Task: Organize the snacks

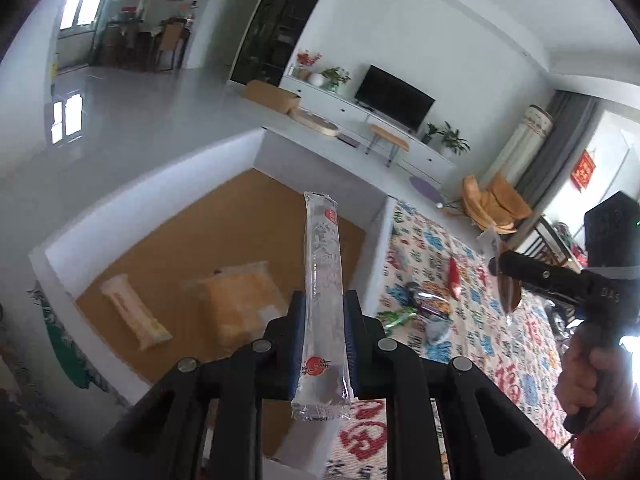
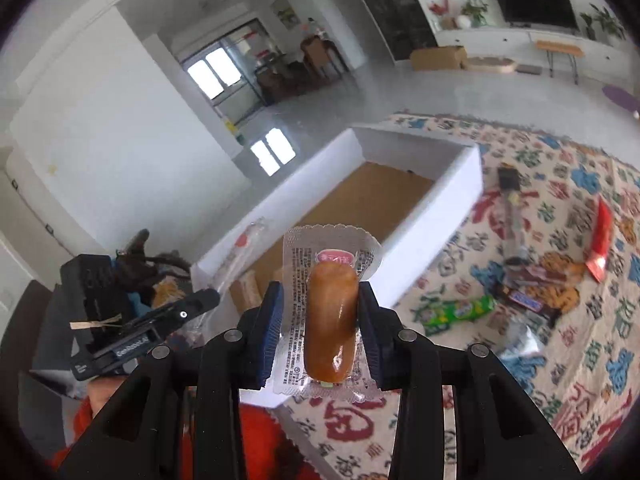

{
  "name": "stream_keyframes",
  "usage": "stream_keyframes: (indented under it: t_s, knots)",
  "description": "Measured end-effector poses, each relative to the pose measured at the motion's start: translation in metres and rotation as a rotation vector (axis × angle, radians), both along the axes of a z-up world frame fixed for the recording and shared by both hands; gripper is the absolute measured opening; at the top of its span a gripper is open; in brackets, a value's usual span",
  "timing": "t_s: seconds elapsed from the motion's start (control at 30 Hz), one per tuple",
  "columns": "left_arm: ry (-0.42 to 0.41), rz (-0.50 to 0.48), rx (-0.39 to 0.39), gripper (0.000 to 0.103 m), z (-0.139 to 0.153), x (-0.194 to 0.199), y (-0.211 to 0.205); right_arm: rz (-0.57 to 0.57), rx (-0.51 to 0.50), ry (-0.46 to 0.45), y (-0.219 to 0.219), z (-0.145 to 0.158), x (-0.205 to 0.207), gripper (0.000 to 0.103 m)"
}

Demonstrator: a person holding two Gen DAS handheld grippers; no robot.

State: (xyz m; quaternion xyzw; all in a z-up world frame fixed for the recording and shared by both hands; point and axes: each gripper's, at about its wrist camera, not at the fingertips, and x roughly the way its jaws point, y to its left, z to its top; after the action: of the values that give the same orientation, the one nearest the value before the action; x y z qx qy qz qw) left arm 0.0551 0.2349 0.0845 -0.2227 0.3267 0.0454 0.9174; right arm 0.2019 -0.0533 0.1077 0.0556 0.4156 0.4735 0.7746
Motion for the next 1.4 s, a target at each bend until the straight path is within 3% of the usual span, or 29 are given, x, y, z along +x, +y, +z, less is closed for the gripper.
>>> stream_keyframes:
  t_s: [0.1,0.2,0.23,0.27,0.3,0.33,0.37,0.5,0.6,0.8,0.93,1.03,1.2,1.4]
  knots:
    - [0.043,0.065,0.058,0.018,-0.014,0.006,0.024,0.048,-0.025,-0.051,0.058,0.004,0.004,0.038]
    - [0.077,0.106,0.112,0.019,-0.030,0.012,0.033,0.037,-0.083,-0.170,0.104,0.001,0.010,0.041]
    - [0.082,0.122,0.128,0.030,-0.034,0.010,0.035,0.023,-0.106,-0.210,0.115,-0.001,0.013,0.047]
    - [0.087,0.131,0.134,0.056,-0.036,0.007,0.035,0.006,-0.127,-0.243,0.122,-0.003,0.016,0.049]
    - [0.085,0.146,0.138,0.071,-0.037,0.005,0.035,0.001,-0.136,-0.260,0.127,-0.005,0.018,0.065]
    - [0.065,0.171,0.148,0.090,-0.038,0.001,0.034,-0.001,-0.136,-0.265,0.127,-0.007,0.020,0.070]
    - [0.039,0.193,0.161,0.094,-0.035,-0.006,0.033,-0.011,-0.133,-0.268,0.124,-0.006,0.020,0.069]
    - [0.026,0.170,0.148,0.094,-0.034,-0.017,0.021,-0.027,-0.095,-0.276,0.090,-0.008,0.012,0.070]
    - [0.012,0.131,0.123,0.094,-0.030,-0.025,-0.010,-0.023,-0.115,-0.276,0.059,-0.025,0.005,0.071]
    - [0.010,-0.011,0.062,0.096,-0.041,-0.036,-0.100,-0.042,-0.244,-0.225,-0.026,-0.111,-0.014,0.074]
    - [0.066,-0.096,0.024,0.096,-0.063,-0.030,-0.150,-0.083,-0.341,-0.153,-0.077,-0.170,-0.021,0.074]
    - [0.120,-0.136,0.053,0.096,-0.075,-0.021,-0.174,-0.135,-0.393,-0.124,-0.104,-0.195,-0.020,0.074]
    - [0.130,-0.161,0.077,0.096,-0.075,-0.016,-0.188,-0.199,-0.398,-0.184,-0.116,-0.198,-0.027,0.074]
    - [0.127,-0.184,0.110,0.096,-0.066,-0.015,-0.192,-0.199,-0.464,-0.221,-0.106,-0.200,-0.031,0.084]
